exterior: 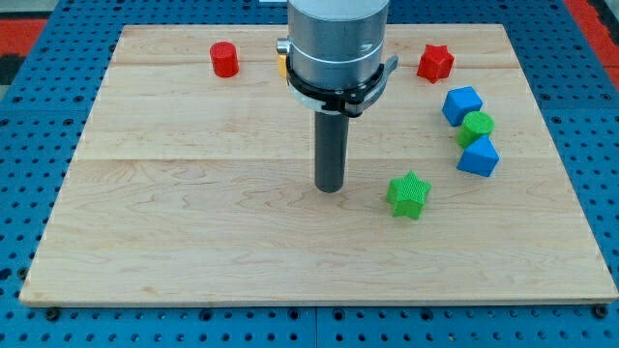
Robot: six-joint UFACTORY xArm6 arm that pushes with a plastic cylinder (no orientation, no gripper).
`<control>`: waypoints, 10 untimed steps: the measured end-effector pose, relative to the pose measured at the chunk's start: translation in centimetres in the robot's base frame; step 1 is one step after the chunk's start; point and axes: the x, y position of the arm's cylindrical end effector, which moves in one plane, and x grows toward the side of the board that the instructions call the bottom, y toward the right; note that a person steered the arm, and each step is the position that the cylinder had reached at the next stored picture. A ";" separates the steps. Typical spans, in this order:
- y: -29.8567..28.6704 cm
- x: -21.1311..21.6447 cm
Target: Slide green star to the bottom side of the blue triangle
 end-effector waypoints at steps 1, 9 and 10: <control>5.9 0.0; 2.9 4.6; 5.5 7.1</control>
